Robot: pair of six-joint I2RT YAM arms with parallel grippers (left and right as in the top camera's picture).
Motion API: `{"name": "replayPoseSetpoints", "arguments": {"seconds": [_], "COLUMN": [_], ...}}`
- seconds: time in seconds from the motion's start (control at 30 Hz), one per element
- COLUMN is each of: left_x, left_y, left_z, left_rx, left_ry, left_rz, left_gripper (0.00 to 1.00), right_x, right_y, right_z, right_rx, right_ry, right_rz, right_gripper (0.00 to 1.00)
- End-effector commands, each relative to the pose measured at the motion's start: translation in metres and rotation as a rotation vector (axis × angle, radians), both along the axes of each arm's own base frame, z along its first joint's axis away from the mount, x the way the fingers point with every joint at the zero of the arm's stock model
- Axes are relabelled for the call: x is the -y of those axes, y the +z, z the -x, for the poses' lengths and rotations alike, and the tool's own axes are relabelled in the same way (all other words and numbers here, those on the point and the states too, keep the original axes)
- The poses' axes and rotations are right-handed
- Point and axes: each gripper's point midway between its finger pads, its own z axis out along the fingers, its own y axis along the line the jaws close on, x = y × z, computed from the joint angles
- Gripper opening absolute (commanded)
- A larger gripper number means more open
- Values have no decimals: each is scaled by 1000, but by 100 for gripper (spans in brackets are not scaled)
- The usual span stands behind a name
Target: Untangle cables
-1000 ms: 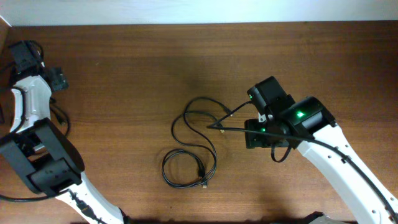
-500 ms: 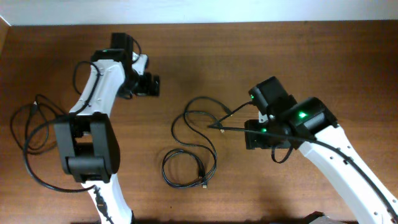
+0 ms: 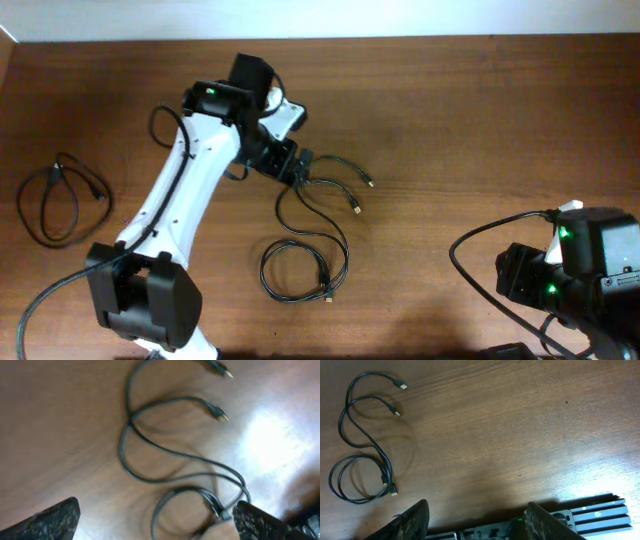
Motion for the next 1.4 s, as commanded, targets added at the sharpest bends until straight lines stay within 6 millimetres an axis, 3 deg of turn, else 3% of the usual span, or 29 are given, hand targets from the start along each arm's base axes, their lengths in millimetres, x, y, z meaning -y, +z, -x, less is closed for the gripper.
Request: {"name": "replayPoseSetpoints", "arguments": {"seconds": [0.0, 0.17, 0.3, 0.73, 0.87, 1.0, 1.17, 1.27, 1.37], "left_x": [31, 63, 74, 74, 71, 69, 76, 99, 110], "left_y": [6, 3, 3, 2, -3, -26, -29, -20, -18], "left_z": [26, 58, 67, 70, 74, 86, 88, 98, 88], "left_rx": [-16, -31, -31, -46, -65, -141, -153, -208, -202], "left_ry": [-120, -255, -295, -298, -291, -221, -222, -240, -131], "left_rz": [-7, -73, -74, -76, -84, -80, -43, 103, 151], "left_gripper": [99, 99, 99, 99, 99, 99, 99, 99, 99], "right_x": [5, 4, 4, 4, 4, 4, 4, 4, 4], "right_y": [3, 3, 3, 3, 3, 3, 3, 2, 2], "right_z": [0, 0, -1, -1, -1, -1, -1, -4, -4], "right_rx": [12, 12, 12, 11, 12, 12, 11, 7, 6], "right_ry": [-17, -17, -17, -17, -17, -17, -17, -17, -16], "right_rz": [15, 15, 15, 15, 15, 14, 15, 15, 16], "right_gripper": [61, 61, 66, 98, 98, 98, 98, 98, 98]}}
